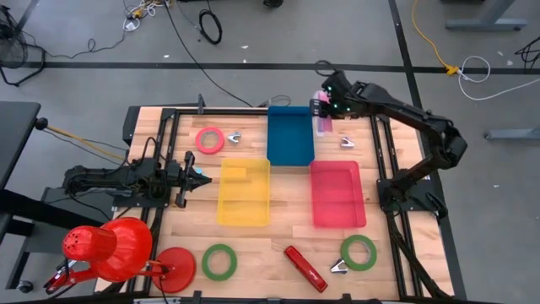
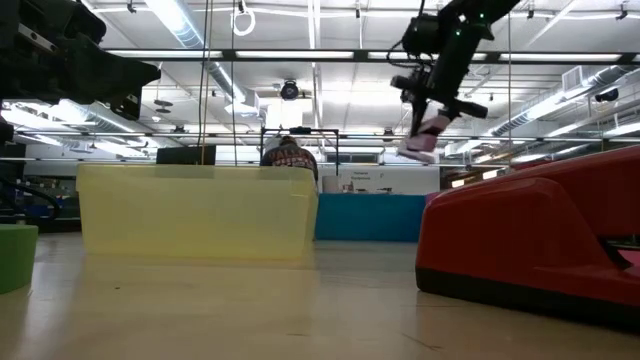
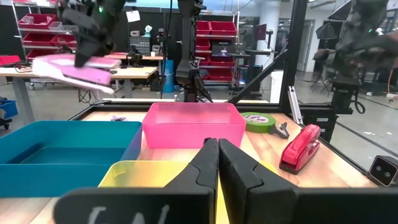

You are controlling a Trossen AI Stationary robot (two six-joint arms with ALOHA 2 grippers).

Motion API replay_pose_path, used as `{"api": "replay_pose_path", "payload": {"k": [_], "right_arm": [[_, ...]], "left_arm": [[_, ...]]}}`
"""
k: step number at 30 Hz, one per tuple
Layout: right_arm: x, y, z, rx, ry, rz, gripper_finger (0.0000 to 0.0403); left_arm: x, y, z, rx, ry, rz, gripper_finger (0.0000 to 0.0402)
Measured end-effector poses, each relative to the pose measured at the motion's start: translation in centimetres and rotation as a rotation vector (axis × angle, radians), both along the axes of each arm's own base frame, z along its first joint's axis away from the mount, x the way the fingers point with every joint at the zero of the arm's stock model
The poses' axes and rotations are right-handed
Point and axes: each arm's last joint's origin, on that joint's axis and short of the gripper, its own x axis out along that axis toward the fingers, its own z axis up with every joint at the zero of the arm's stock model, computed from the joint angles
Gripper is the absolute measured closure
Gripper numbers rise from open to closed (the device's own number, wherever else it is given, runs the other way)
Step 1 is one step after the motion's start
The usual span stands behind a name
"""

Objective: Pick and place Stapler, Stapler remover, tape
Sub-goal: Put the pink stapler into the blue bin

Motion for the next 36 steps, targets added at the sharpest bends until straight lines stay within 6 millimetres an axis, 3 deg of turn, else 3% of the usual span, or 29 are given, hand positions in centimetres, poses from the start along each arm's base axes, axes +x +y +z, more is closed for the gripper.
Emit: {"api": "replay_pose_path", "payload": {"k": [8, 15, 22, 36], "right_arm": [[1.8, 0.6, 2.5, -0.036, -0.049, 0.049, 0.0264], [3.6, 0.9, 2.8, -0.038, -0.055, 0.089, 0.0264], [5.7, 0.8, 0.2, 0.01, 0.008, 0.121, 0.0264], [8.9, -0.9, -7.2, 0.132, 0.193, 0.151, 0.0264]], "left_arm": [[0.0, 0.0, 0.0, 0.0, 0.0, 0.0, 0.0385], [0.0, 0.0, 0.0, 0.0, 0.0, 0.0, 0.0385], [0.0, 0.0, 0.0, 0.0, 0.0, 0.0, 0.0385], [0.0, 0.0, 0.0, 0.0, -0.001, 0.0, 0.0385]]}}
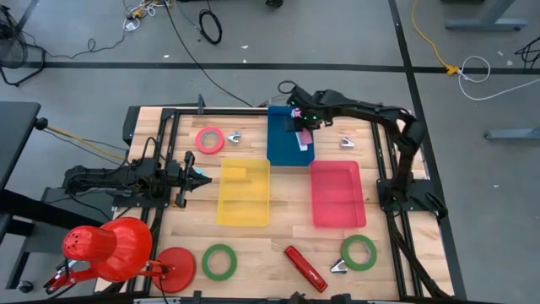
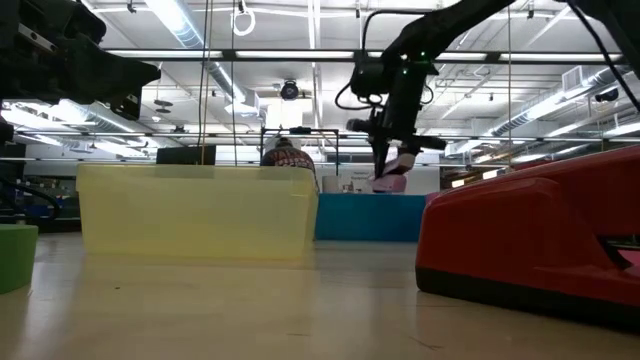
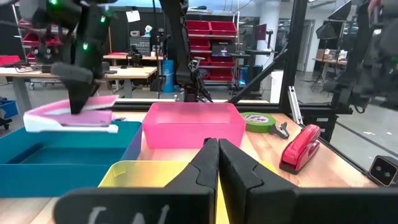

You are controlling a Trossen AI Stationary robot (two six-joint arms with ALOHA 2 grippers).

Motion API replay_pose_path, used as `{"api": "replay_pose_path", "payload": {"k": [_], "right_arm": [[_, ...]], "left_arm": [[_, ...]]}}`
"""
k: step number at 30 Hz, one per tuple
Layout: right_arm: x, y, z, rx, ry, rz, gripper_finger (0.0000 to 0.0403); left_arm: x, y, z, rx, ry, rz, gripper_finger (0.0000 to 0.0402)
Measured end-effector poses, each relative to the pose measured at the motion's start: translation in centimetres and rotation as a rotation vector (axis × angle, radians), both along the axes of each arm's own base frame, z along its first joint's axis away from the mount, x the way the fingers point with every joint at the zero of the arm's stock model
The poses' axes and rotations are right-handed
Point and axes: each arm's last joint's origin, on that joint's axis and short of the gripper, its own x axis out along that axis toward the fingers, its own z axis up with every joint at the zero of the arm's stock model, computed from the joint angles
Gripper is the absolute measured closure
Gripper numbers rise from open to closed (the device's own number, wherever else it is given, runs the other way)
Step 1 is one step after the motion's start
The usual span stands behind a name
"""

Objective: Pick and place Stapler, Stapler remover, tape
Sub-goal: Put the pink stapler into the blue bin

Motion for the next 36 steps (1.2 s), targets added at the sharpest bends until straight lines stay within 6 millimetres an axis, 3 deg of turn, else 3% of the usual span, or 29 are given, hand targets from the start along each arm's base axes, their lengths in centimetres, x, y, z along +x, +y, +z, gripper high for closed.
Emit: {"api": "replay_pose_path", "payload": {"k": [13, 24, 36], "right_arm": [[1.1, -0.6, -4.4, 0.08, 0.09, 0.012, 0.0262], [0.8, -0.7, -4.5, 0.091, 0.114, 0.014, 0.0254], [0.8, -0.6, -4.4, 0.097, 0.12, 0.003, 0.017]], "left_arm": [[0.0, 0.0, 0.0, 0.0, 0.001, 0.0, 0.0385], [0.0, 0.0, 0.0, 0.0, 0.0, 0.0, 0.0385], [0.0, 0.0, 0.0, 0.0, 0.0, 0.0, 0.0385]]}}
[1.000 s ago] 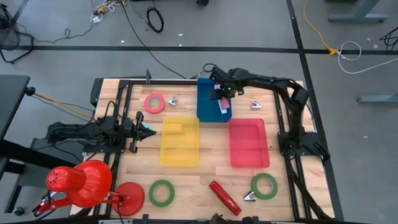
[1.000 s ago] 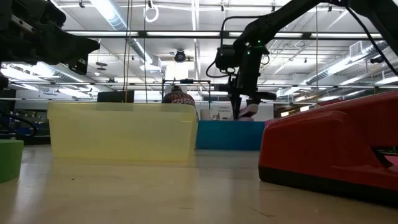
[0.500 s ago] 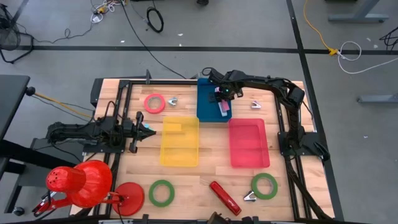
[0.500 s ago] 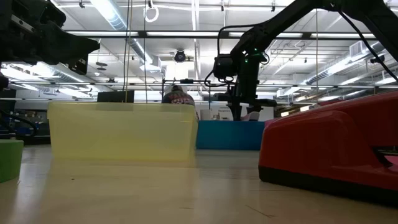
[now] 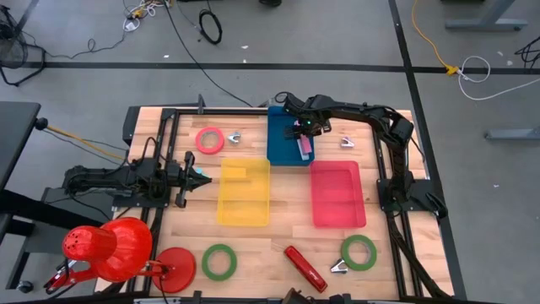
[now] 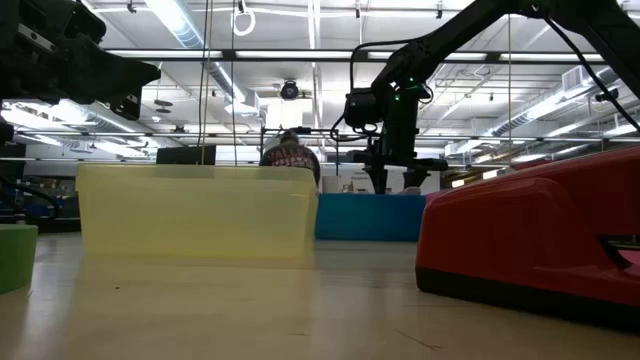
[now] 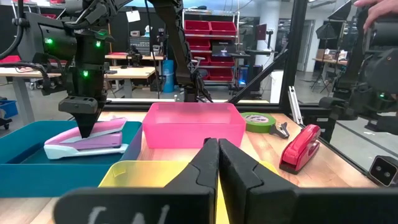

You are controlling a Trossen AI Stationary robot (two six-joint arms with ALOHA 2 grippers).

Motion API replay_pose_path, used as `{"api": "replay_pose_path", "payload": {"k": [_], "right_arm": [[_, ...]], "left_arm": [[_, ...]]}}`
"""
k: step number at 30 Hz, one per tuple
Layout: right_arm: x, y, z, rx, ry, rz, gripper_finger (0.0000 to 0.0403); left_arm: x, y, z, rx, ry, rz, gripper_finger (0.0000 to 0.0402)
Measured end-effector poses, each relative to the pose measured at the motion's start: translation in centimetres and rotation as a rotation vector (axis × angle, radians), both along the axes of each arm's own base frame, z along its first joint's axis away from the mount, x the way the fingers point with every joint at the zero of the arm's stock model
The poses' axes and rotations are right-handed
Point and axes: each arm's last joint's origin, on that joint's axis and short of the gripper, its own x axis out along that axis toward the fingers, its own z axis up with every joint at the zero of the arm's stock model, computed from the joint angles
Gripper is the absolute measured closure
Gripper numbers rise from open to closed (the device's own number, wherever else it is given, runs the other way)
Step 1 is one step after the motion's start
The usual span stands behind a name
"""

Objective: Pick and place Stapler, Stapler remover, tape
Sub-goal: Put the pink stapler into the blue bin, then put the purple staple remover into the red bin

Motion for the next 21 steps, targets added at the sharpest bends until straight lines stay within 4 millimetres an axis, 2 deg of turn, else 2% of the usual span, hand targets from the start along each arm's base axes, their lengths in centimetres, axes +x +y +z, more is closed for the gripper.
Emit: {"api": "replay_pose_path", "payload": {"k": [6, 15, 21], "right_arm": [[-0.1, 0.1, 0.4, -0.002, -0.005, 0.003, 0.0155], [-1.2, 0.8, 4.4, -0.064, -0.089, 0.053, 0.0154], [-2.0, 1.3, 6.1, -0.075, -0.099, 0.062, 0.0154]], "left_arm": [[0.0, 0.0, 0.0, 0.0, 0.0, 0.0, 0.0385], [0.0, 0.0, 0.0, 0.0, 0.001, 0.0, 0.0385], [0.0, 0.0, 0.0, 0.0, 0.0, 0.0, 0.0385]]}}
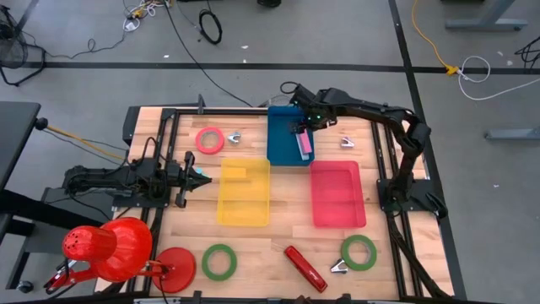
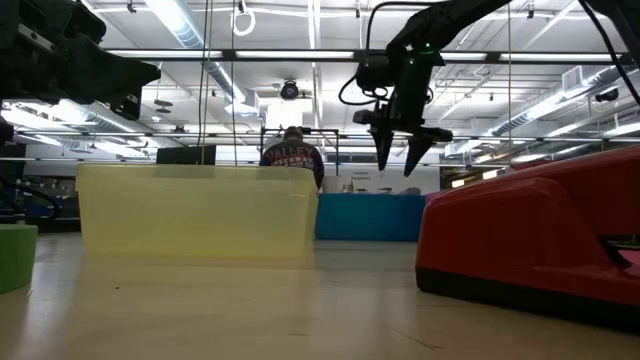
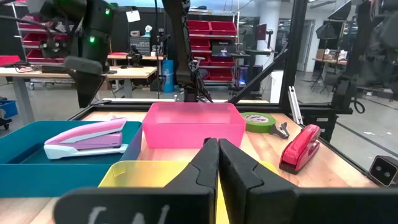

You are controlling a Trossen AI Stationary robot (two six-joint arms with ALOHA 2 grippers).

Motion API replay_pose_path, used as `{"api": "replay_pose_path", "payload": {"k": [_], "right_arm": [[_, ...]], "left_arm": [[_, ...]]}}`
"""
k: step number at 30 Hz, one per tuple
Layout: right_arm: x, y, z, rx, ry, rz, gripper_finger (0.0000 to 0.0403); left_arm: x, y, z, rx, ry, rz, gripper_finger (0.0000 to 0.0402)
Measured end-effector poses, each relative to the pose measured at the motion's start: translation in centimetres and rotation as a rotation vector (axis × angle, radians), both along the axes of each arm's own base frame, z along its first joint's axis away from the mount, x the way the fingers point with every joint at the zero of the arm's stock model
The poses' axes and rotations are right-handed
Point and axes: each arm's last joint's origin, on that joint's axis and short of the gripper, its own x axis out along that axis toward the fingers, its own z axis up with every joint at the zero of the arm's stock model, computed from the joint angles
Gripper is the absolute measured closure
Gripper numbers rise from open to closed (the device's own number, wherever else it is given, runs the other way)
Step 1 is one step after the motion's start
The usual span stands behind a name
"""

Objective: Pick and place Stapler, Stapler remover, tape
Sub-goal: Put the purple staple remover into the red bin

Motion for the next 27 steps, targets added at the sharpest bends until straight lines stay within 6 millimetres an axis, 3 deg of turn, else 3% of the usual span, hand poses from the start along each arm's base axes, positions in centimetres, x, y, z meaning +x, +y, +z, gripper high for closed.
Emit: {"api": "replay_pose_path", "payload": {"k": [17, 27], "right_arm": [[-0.7, -0.2, 0.8, -0.01, -0.003, 0.009, 0.0174], [-2.9, -0.6, 2.6, -0.049, -0.058, -0.029, 0.0182]], "left_arm": [[0.0, 0.0, 0.0, 0.0, -0.001, 0.0, 0.0385], [0.0, 0.0, 0.0, 0.0, 0.0, 0.0, 0.0385]]}}
